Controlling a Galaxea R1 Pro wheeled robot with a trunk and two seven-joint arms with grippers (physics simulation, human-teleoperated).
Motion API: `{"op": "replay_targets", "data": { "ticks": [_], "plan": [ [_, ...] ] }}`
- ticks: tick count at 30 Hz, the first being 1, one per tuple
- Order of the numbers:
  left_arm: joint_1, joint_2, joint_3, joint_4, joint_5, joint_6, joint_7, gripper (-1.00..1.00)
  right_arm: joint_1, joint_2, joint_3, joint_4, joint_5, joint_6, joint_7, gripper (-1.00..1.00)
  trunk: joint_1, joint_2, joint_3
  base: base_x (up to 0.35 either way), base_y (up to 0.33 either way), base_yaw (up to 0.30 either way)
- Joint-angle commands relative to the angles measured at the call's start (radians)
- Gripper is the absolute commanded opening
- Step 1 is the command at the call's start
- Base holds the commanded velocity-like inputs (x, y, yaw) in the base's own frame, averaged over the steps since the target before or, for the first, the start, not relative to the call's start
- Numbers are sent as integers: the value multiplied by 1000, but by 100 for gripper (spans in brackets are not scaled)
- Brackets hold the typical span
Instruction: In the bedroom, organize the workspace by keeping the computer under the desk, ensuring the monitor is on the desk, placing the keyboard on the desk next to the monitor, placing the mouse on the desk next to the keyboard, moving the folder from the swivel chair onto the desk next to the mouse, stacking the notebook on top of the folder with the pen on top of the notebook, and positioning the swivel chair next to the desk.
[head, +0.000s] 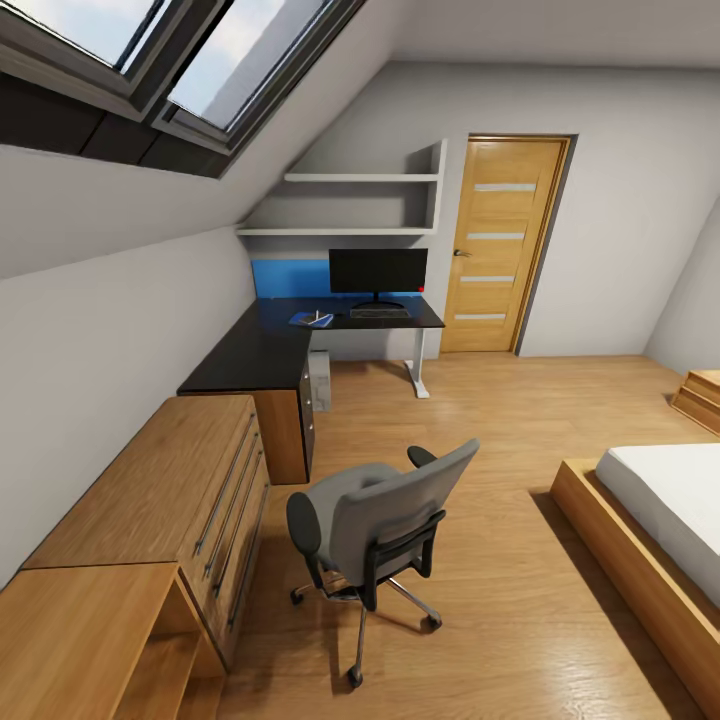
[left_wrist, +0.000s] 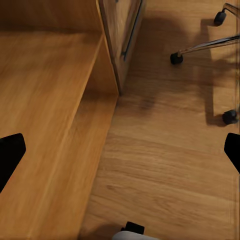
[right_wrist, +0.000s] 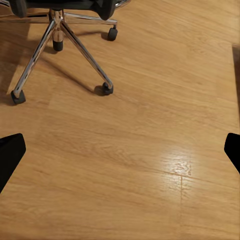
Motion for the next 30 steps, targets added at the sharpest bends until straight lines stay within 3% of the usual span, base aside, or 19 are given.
{"op": "replay_targets", "data": {
  "ticks": [1,5,12,13,14,17,30],
  "plan": [
    [-1,-5,-6,0,6,-2,7,100,-1,0,-1,2,11,-2,-9,100,1,-2,-2,0,0,0],
    [-1,-23,-5,-1,9,3,9,100,-1,0,2,2,13,-2,-8,100,4,-9,-5,0,0,0],
    [-1,-26,-3,-1,10,12,7,100,-1,0,7,2,14,-1,-8,100,31,-58,-27,0,0,0],
    [-1,-26,-3,-1,10,24,7,100,-1,0,8,2,14,-1,-8,100,35,-65,-30,0,0,0],
    [-1,-26,-4,-2,9,130,6,100,-1,0,8,2,14,-1,-9,100,39,-72,-34,0,0,0],
    [-1,-26,-4,-3,10,149,6,100,-1,0,8,2,14,-1,-9,100,50,-93,-43,0,0,0],
    [-1,-26,-4,-4,10,162,6,100,-1,-1,7,0,12,-1,-9,100,100,-184,-84,0,0,0]
  ]
}}
